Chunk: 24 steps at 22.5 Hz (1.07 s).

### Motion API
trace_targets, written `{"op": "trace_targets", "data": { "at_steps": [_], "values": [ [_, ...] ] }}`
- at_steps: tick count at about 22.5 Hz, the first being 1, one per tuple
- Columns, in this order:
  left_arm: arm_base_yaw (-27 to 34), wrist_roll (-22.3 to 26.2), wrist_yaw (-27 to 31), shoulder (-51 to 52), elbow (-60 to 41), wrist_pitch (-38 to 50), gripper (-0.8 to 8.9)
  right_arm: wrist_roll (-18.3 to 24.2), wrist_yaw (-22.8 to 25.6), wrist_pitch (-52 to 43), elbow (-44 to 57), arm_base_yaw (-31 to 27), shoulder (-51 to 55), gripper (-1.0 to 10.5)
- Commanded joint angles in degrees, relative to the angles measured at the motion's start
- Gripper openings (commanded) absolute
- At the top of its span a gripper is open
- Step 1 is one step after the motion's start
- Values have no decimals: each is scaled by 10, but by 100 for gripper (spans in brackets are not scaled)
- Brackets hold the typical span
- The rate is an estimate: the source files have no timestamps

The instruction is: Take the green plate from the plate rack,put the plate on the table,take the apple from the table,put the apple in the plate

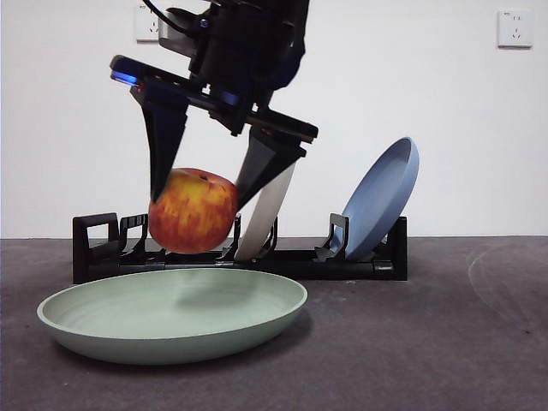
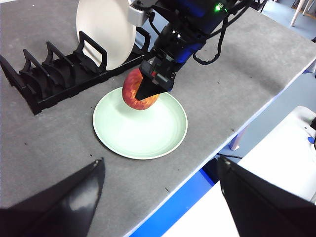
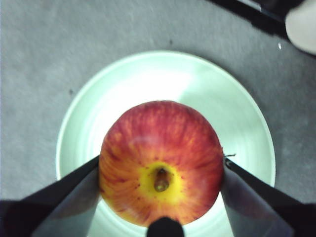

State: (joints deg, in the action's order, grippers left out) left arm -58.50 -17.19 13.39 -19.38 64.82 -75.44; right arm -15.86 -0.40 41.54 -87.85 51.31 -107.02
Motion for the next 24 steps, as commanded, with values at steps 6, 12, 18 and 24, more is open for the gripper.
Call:
{"op": "trace_targets", "data": {
  "at_steps": [6,12,18,24],
  "values": [
    [0,-4,3,2,-2,1,377,3,4,38,-10,2,-48,-12],
    [0,-4,19,2,-2,0,377,11,-10,40,-10,5,-57,-12],
    [0,-4,19,2,-2,0,377,25,-16,34,-10,5,-66,-12],
    [1,-6,18,2,-2,0,377,26,-17,30,-10,5,-82,-12]
  ]
}}
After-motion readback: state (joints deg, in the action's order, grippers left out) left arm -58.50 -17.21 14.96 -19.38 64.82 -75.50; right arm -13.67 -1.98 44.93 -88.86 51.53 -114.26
